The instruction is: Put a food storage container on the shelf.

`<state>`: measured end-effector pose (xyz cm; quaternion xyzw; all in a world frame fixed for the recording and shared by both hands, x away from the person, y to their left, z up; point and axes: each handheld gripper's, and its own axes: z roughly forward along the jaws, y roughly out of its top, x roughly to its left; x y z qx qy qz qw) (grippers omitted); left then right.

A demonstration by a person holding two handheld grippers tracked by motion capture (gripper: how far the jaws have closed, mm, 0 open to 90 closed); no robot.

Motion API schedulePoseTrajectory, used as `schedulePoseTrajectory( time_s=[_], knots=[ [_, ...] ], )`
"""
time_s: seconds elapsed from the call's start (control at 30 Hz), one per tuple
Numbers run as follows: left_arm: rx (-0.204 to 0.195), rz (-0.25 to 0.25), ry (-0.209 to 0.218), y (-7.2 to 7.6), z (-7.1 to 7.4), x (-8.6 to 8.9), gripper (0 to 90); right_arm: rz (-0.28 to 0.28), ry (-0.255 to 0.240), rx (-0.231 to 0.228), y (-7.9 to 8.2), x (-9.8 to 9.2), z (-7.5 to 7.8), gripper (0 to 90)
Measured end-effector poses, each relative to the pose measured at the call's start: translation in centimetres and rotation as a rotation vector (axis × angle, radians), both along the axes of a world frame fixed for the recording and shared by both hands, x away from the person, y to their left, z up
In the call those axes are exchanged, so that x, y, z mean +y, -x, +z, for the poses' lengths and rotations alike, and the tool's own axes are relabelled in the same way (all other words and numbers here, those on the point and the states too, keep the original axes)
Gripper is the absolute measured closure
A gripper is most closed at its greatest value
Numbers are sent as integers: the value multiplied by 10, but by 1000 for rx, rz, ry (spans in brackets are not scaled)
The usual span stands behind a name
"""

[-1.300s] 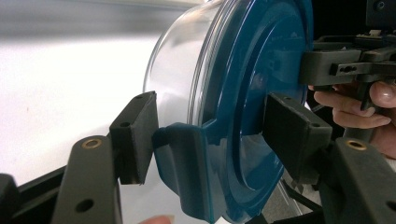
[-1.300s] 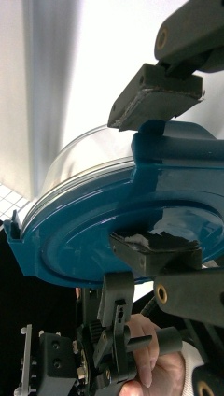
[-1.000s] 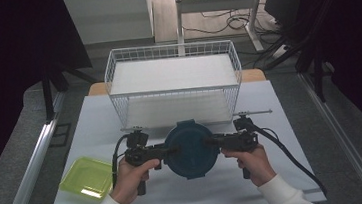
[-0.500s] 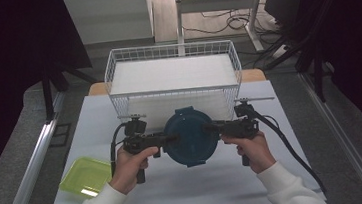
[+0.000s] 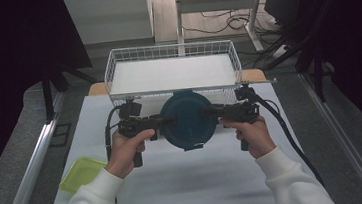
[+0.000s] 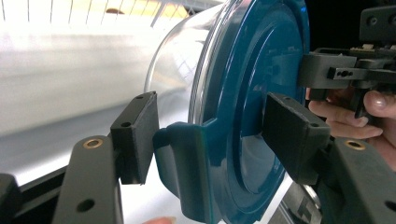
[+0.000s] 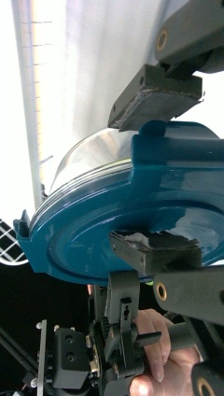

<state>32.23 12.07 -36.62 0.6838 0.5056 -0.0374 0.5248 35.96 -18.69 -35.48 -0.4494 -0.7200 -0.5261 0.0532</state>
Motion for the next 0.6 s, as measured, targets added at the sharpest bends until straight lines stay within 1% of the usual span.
schedulePoseTrajectory(
  time_s=[0.13,0.17,0.2,0.23,0.27,0.3,0.33,0.4,0.43,0.47,0.5,0.57,0.6],
  knots=[
    [-19,4,0,-6,11,0,370,-4,-9,-18,-7,0,11,388],
    [-25,5,-2,-10,16,0,370,-5,-12,-23,-10,0,16,388],
    [-25,5,-2,-10,16,0,370,-5,-12,-23,-10,0,16,388],
    [-28,7,-1,-13,21,0,370,-8,-17,-26,-13,0,19,388],
    [-28,7,-1,-13,21,0,370,-8,-17,-26,-13,0,19,388],
    [-33,8,-4,-15,23,0,370,-8,-22,-29,-18,-1,23,389],
    [-38,9,-5,-17,25,0,370,-8,-22,-29,-18,-1,23,389],
    [-42,9,1,-22,31,1,370,-8,-30,-32,-22,-1,28,393],
    [-46,9,2,-25,36,1,370,-8,-35,-39,-25,-1,34,395],
    [-46,9,2,-25,36,1,370,-8,-35,-39,-25,-1,34,395],
    [-51,9,1,-27,38,2,370,-8,-34,-47,-28,-1,36,395],
    [-63,15,-2,-34,46,3,371,-8,-41,-46,-34,0,44,395],
    [-63,15,-2,-34,46,3,371,-8,-41,-46,-34,0,44,395]
  ],
)
